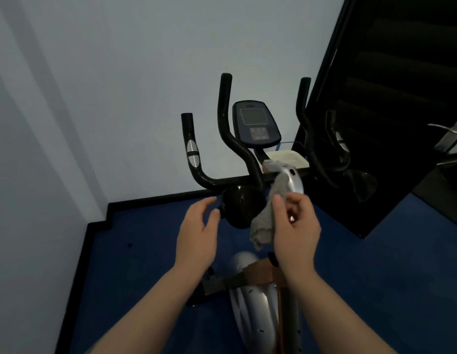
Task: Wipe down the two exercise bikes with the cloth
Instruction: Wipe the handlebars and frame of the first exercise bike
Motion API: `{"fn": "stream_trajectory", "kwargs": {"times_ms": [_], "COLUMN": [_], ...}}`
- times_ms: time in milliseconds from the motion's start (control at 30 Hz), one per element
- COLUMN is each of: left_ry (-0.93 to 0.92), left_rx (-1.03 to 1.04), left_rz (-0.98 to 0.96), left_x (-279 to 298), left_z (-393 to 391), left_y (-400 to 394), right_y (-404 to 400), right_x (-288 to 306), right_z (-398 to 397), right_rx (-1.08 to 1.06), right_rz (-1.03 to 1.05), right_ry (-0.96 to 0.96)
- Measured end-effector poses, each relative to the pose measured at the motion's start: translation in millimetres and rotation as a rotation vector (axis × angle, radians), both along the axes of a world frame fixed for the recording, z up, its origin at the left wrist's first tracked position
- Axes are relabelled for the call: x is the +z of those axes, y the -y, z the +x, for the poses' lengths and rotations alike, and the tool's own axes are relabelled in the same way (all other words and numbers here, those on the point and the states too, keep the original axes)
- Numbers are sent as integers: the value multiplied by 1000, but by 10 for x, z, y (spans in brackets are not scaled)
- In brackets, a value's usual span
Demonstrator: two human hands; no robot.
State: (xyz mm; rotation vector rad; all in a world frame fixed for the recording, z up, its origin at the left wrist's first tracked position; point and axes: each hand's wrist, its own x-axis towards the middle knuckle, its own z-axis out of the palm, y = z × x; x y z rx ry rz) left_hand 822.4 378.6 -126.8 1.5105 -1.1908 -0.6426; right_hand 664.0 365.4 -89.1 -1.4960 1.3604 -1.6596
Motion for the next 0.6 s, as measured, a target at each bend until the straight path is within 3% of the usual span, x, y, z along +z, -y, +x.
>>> {"fn": "stream_trajectory", "kwargs": {"times_ms": [100, 267, 433, 600], "left_ry": [-67, -106, -159, -234], "left_rx": [30, 1, -18, -6], "left_rz": [-34, -9, -23, -46], "left_x": [63, 34, -41, -108], "left_z": [10, -21, -57, -41], "left_y": [133, 309, 385, 401], "right_y": [303, 604, 671, 706], "right_x": [77, -130, -262, -342], "right_z": [158, 384, 449, 596], "right_rx": [59, 161, 165, 191], "right_rz": [-11, -38, -103, -101], "right_ry": [-130, -679, -729, -914]}}
